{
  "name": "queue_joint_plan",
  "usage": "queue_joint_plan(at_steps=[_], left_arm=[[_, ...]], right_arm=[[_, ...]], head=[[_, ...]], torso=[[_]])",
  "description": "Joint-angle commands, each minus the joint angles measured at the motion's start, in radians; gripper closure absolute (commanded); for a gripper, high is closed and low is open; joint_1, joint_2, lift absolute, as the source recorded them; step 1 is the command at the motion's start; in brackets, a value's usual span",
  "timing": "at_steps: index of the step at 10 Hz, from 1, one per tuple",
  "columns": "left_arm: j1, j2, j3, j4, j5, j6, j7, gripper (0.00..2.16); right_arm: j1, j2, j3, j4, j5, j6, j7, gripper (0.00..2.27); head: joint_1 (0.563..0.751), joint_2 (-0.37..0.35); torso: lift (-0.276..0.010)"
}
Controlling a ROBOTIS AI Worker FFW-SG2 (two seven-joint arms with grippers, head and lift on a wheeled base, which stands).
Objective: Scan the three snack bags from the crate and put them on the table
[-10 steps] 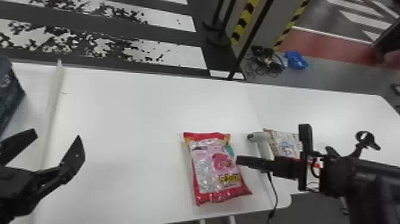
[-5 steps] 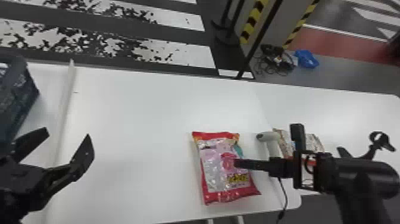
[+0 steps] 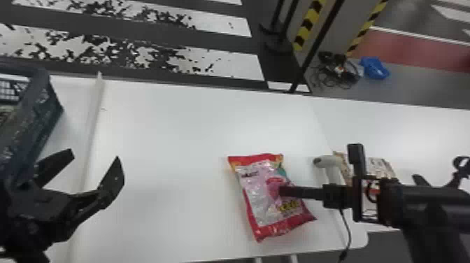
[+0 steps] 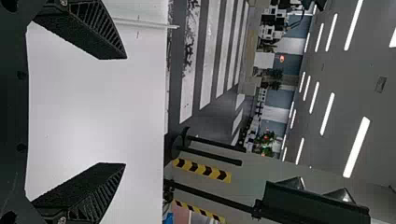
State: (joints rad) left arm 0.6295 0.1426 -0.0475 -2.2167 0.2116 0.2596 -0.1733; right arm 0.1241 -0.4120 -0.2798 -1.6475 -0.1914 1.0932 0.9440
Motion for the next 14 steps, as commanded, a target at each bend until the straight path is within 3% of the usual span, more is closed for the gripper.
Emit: queue_joint_plan(at_steps=[1,2,3,5,6,7,8,10,12,14], left_arm=[[-0.005,0.000,0.001,0.009,0.005,-0.003,0.000,0.05],[-0.007,0.000,0.006,0.012,0.008,-0.003,0.000,0.05],[-0.007,-0.005,0.005,0.022,0.008,-0.003,0.000,0.05],[-0.005,-0.014,0.003,0.032,0.005,-0.003,0.000,0.05],[0.004,-0.014,0.005,0.028,0.003,-0.003,-0.002,0.05],[0.013,-0.014,0.005,0.020,-0.005,-0.003,-0.002,0.05],[0.027,-0.012,0.006,0.015,-0.014,-0.003,-0.003,0.05],[0.067,-0.014,0.018,-0.006,-0.021,-0.003,-0.006,0.05],[0.105,-0.014,0.021,-0.043,-0.041,-0.003,-0.006,0.05],[0.128,-0.012,0.012,-0.064,-0.051,-0.009,-0.006,0.05]], right_arm=[[0.017,0.005,-0.018,-0.055,-0.025,0.054,-0.002,2.20],[0.034,0.005,-0.038,-0.123,-0.065,0.100,-0.002,2.19],[0.038,0.032,-0.073,-0.202,-0.089,0.164,-0.013,2.20],[0.042,0.059,-0.194,-0.256,-0.347,0.207,-0.128,2.19],[0.037,0.098,-0.245,-0.247,-0.421,0.090,-0.222,2.19],[-0.008,0.148,-0.288,-0.224,-0.428,0.038,-0.309,2.19],[-0.047,0.163,-0.325,-0.155,-0.507,-0.066,-0.415,2.20],[-0.124,0.163,-0.352,0.017,-0.629,-0.308,-0.564,2.20],[-0.193,0.163,-0.357,0.130,-0.632,-0.514,-0.705,2.20],[-0.215,0.162,-0.348,0.213,-0.606,-0.701,-0.892,2.20]], head=[[0.695,-0.254],[0.695,-0.251],[0.695,-0.240],[0.695,-0.220],[0.695,-0.212],[0.695,-0.216],[0.695,-0.239],[0.695,-0.280],[0.695,-0.350],[0.695,-0.350]], torso=[[-0.094],[-0.094],[-0.094],[-0.094],[-0.094],[-0.094],[-0.094],[-0.094],[-0.094],[-0.094]])
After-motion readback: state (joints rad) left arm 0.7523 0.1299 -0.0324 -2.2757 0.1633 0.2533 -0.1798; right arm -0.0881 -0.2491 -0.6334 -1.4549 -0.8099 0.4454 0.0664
